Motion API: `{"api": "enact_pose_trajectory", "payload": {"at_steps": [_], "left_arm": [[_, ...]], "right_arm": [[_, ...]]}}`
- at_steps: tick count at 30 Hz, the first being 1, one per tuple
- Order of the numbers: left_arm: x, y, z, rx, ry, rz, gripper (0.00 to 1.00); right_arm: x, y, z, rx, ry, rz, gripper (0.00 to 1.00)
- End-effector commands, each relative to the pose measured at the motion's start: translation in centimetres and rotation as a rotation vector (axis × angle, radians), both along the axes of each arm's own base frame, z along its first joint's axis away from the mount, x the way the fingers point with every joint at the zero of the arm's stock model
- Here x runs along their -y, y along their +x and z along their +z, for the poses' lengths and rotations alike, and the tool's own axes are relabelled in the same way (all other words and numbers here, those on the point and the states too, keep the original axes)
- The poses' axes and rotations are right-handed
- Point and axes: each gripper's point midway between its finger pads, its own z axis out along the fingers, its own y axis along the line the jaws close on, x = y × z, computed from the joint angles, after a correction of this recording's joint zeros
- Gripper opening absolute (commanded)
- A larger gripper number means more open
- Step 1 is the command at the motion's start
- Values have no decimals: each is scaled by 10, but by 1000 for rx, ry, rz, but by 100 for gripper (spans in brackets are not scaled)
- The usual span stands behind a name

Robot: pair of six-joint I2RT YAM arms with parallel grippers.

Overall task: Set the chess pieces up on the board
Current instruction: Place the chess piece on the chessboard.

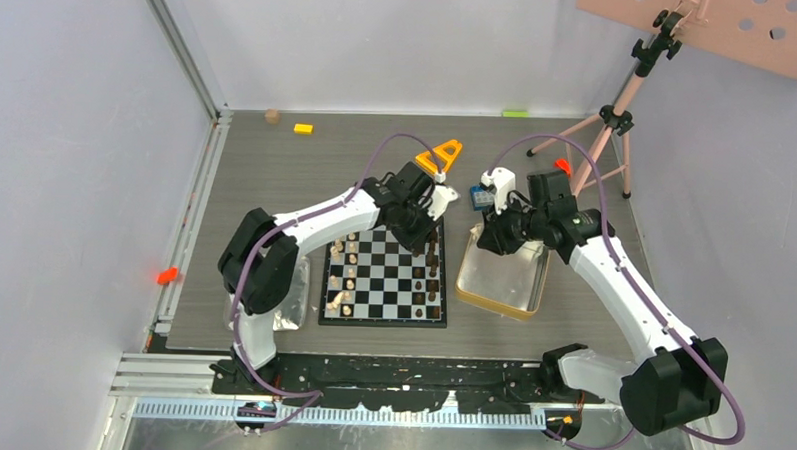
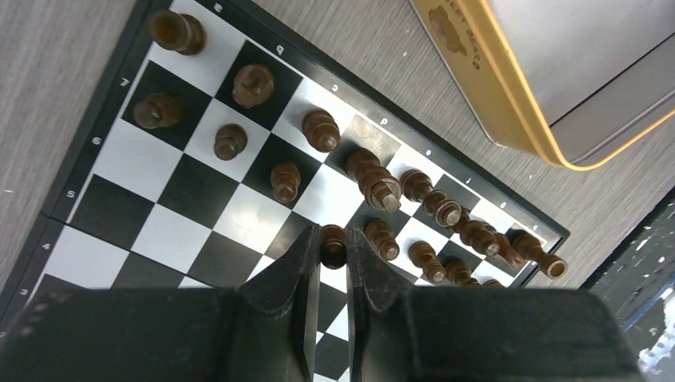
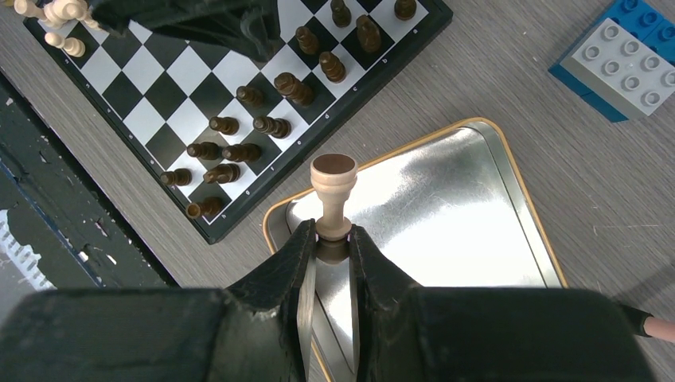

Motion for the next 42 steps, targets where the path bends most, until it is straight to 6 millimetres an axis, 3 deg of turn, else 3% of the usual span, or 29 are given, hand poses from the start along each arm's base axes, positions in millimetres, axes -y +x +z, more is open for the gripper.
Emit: {"api": "enact_pose_trajectory", "payload": {"at_steps": [1,42], "left_arm": [[6,3,-7,54,11,-19,0],[18,-3,-23,57,-52,-54,7]], "right_arm": [[1,2,15,46,32,-9,1],[4,2,10,29,36,-14,1]]}}
